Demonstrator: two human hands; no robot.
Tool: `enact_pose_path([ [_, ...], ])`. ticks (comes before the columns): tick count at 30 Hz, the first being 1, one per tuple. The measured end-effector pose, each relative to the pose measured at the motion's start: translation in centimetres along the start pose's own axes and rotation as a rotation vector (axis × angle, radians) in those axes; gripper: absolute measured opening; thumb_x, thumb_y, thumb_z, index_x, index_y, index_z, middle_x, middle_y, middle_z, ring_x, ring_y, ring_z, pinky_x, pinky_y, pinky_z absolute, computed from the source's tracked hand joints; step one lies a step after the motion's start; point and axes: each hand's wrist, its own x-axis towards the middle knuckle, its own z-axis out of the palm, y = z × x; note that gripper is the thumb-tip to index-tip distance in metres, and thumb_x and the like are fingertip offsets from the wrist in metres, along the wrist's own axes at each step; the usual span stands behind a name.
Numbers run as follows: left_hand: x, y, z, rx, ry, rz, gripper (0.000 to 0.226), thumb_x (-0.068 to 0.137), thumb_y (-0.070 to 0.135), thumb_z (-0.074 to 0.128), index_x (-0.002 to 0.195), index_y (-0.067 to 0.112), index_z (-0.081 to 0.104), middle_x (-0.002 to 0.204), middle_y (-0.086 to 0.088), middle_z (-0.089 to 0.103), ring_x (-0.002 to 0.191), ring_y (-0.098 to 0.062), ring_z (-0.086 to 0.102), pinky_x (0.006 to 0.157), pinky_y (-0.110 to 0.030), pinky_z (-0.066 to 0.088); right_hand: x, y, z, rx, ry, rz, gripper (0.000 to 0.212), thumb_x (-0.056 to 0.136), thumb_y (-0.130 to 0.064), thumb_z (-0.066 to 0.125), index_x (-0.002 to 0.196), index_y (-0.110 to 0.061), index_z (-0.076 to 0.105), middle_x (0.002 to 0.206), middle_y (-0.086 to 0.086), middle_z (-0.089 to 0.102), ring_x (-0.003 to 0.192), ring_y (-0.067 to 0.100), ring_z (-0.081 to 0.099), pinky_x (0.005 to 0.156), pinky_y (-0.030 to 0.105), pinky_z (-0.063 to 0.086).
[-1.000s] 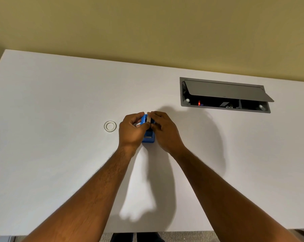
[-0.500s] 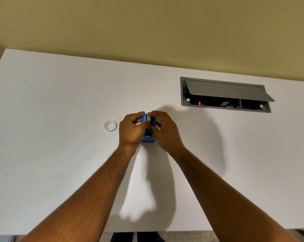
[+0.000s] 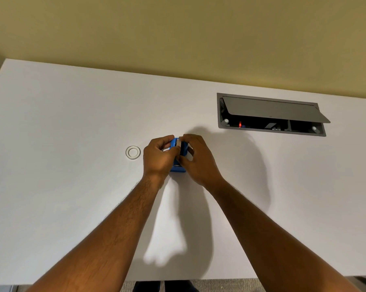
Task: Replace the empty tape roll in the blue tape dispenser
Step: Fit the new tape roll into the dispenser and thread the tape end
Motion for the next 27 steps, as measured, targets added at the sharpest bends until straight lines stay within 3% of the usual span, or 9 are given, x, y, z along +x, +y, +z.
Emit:
enact_pose_path([
  [6, 0.1, 0.0, -0.1, -0.02, -0.007, -0.002, 0.034, 0.081, 0.007, 0.075, 0.109, 0.025, 0.072, 0.116, -0.003, 0.072, 0.104, -0.016, 0.07, 0.082, -0.025, 0.059, -0.6, 0.1, 0.2, 0.071, 0.038, -0.008, 0.043, 0.089, -0.019, 0.072, 0.127, -0.017, 0.053, 0.127, -0.001, 0.055, 0.115, 0.013, 0.058, 0.101, 0.03, 0.052],
  [10, 0.1, 0.0, -0.1, -0.013, -0.014, 0.011, 0.033, 0.081, 0.007, 0.075, 0.107, 0.028, 0.071, 0.117, -0.003, 0.071, 0.106, -0.016, 0.07, 0.089, -0.032, 0.06, 0.3, 0.1, 0.3, 0.097, 0.007, 0.079, 0.054, 0.091, -0.019, 0.07, 0.139, -0.021, 0.046, 0.138, 0.002, 0.046, 0.121, 0.014, 0.053, 0.101, 0.029, 0.051],
  [14, 0.1, 0.0, -0.1, -0.01, -0.017, 0.006, 0.036, 0.08, 0.005, 0.075, 0.112, 0.021, 0.072, 0.117, -0.005, 0.071, 0.107, -0.019, 0.07, 0.092, -0.039, 0.06, 0.8, 0.2, 0.2, 0.007, -0.014, 0.034, 0.046, 0.09, -0.017, 0.072, 0.132, -0.012, 0.052, 0.133, 0.005, 0.049, 0.116, 0.018, 0.057, 0.101, 0.035, 0.053],
  [19, 0.0, 0.1, -0.1, -0.032, -0.016, 0.003, 0.035, 0.079, 0.004, 0.073, 0.102, 0.031, 0.071, 0.113, -0.003, 0.073, 0.106, -0.018, 0.071, 0.09, -0.038, 0.061, -0.1, 0.6, 0.3, 0.06, 0.024, 0.009, 0.041, 0.089, -0.018, 0.071, 0.125, -0.022, 0.052, 0.122, -0.006, 0.051, 0.111, 0.011, 0.057, 0.097, 0.023, 0.049],
  [24, 0.1, -0.1, -0.2, -0.013, -0.028, 0.005, 0.035, 0.081, 0.009, 0.075, 0.113, 0.024, 0.071, 0.118, -0.004, 0.071, 0.107, -0.019, 0.07, 0.091, -0.035, 0.06, 0.4, 0.3, 0.1, 0.211, 0.043, 0.15, 0.046, 0.094, -0.007, 0.062, 0.135, -0.023, 0.049, 0.135, 0.0, 0.053, 0.119, 0.011, 0.056, 0.095, 0.02, 0.051],
  [27, 0.2, -0.2, -0.1, -0.02, -0.033, 0.006, 0.037, 0.081, 0.007, 0.076, 0.114, 0.022, 0.071, 0.117, -0.005, 0.072, 0.107, -0.019, 0.07, 0.091, -0.035, 0.061, 0.9, 0.0, -0.1, 0.115, 0.048, 0.14, 0.036, 0.097, -0.004, 0.055, 0.131, -0.016, 0.055, 0.131, 0.003, 0.054, 0.109, 0.01, 0.056, 0.095, 0.021, 0.052],
])
